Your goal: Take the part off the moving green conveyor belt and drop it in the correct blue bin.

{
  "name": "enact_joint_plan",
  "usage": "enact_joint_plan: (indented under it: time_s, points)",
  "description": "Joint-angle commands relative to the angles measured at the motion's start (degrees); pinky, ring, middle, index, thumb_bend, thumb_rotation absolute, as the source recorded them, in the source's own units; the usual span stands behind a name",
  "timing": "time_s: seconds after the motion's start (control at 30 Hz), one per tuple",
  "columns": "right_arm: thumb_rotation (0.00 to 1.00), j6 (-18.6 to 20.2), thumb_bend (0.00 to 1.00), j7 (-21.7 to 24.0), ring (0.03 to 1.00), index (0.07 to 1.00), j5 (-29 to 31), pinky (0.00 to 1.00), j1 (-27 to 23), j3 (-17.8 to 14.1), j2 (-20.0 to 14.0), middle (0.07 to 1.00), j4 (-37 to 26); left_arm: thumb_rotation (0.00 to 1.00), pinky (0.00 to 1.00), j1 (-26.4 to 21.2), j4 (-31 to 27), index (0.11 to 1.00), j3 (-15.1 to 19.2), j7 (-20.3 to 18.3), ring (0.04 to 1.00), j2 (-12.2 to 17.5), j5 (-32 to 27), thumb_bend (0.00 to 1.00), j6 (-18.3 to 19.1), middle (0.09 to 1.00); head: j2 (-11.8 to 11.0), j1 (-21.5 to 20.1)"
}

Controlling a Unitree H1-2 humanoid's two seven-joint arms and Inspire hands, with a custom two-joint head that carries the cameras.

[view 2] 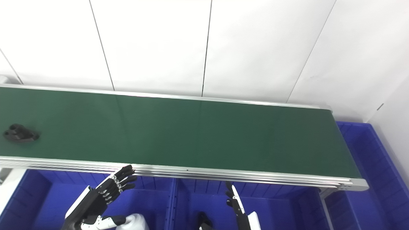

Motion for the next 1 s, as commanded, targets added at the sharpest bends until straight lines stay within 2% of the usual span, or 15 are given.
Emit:
enact_joint_plan:
  time_s: [0.0,0.27,0.47,0.57,0.6,0.7,0.73,0.97]
  points:
    - [0.60,-2.3,0.83,-0.8,0.923,0.979,-0.1,0.86,-0.1,-0.2,0.4,0.964,-2.2,0.32,0.85,-0.3,-0.9,0.918,0.4,-0.7,0.887,-0.5,-0.8,0.75,-2.3,0.925,0.7,0.2]
    - [0.61,-0.7,0.80,-0.1,0.943,0.992,-0.8,0.89,-1.4,-0.2,0.1,0.976,-4.0,0.33,0.83,0.9,-2.3,0.923,-0.1,0.9,0.899,-0.2,1.7,0.75,-2.2,0.936,2.3,0.8]
    - [0.59,1.2,0.79,1.1,0.943,0.987,-0.8,0.87,-2.9,-0.2,0.0,0.977,-5.4,0.36,0.85,1.5,-3.1,0.922,-1.3,3.1,0.904,0.4,2.5,0.78,-2.2,0.936,5.9,0.8]
    - [0.59,1.6,0.78,1.4,0.948,0.988,-0.4,0.89,-2.9,0.1,0.4,0.977,-5.4,0.39,0.86,1.9,-3.5,0.922,-1.9,4.2,0.902,0.4,2.7,0.78,-2.2,0.932,7.0,0.9]
    - [0.60,1.9,0.78,1.7,0.953,0.988,-0.1,0.91,-2.9,0.2,0.5,0.978,-5.5,0.39,0.86,1.9,-3.7,0.927,-2.1,4.4,0.901,0.4,2.6,0.77,-2.2,0.934,8.1,0.8]
    - [0.60,2.5,0.78,2.7,0.961,0.993,0.9,0.93,-2.4,0.4,0.5,0.986,-6.0,0.40,0.87,2.1,-4.1,0.935,-2.8,4.9,0.906,0.4,2.3,0.74,-2.2,0.941,8.8,0.8]
    - [0.60,2.7,0.78,3.0,0.964,0.995,1.1,0.93,-2.3,0.4,0.4,0.988,-6.1,0.41,0.88,2.1,-4.3,0.939,-3.1,5.1,0.911,0.4,2.3,0.74,-2.2,0.945,9.7,0.9]
    - [0.59,1.5,0.76,2.8,0.958,0.990,1.3,0.92,-2.5,-0.2,0.4,0.982,-6.0,0.45,0.89,2.2,-4.9,0.944,-4.5,6.8,0.923,0.7,2.8,0.72,-2.2,0.949,10.3,1.4]
